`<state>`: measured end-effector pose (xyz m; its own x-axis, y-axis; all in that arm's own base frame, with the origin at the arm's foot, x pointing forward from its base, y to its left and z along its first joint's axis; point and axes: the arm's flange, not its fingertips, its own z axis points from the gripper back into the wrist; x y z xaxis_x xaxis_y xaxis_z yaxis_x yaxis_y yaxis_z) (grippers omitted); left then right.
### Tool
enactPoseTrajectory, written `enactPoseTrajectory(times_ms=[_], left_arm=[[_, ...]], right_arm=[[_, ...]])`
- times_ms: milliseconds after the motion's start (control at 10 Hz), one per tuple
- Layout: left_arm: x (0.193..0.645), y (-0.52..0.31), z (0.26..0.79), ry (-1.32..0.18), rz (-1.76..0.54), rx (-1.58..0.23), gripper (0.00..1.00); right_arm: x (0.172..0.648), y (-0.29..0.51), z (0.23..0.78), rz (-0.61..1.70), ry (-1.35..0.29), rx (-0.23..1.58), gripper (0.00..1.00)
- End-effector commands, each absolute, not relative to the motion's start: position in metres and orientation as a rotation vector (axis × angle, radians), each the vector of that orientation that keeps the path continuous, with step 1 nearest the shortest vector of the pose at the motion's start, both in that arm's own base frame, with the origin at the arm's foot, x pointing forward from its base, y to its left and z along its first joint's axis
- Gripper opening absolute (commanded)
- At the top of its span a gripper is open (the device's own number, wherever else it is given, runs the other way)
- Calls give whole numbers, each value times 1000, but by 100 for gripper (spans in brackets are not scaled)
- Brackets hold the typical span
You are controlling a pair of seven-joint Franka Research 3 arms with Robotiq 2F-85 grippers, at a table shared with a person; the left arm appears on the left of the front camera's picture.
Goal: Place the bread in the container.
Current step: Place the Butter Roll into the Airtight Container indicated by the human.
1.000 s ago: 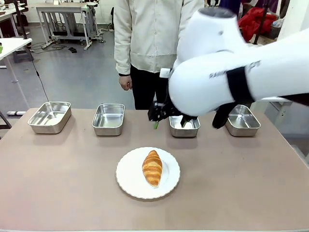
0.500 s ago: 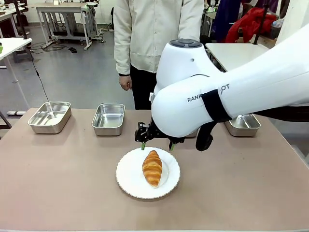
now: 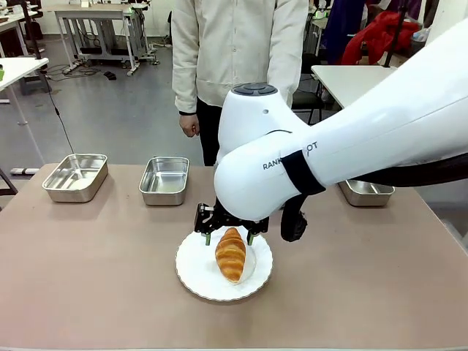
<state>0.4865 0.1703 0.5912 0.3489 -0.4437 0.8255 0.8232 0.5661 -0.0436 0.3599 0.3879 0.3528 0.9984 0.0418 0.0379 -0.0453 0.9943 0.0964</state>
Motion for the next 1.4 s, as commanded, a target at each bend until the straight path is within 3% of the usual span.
enactPoseTrajectory(times_ms=[0, 1100, 1200, 1300], left_arm=[[486, 169, 592, -879, -870, -510, 100], [486, 169, 592, -879, -870, -510, 100], [486, 169, 592, -879, -870, -510, 100], [486, 169, 592, -879, -870, -510, 100]], right_arm=[[367, 403, 346, 14, -36, 54, 100], [371, 403, 306, 13, 4, 18, 100], [371, 401, 305, 1, 4, -1, 80], [372, 401, 304, -10, -1, -2, 80]])
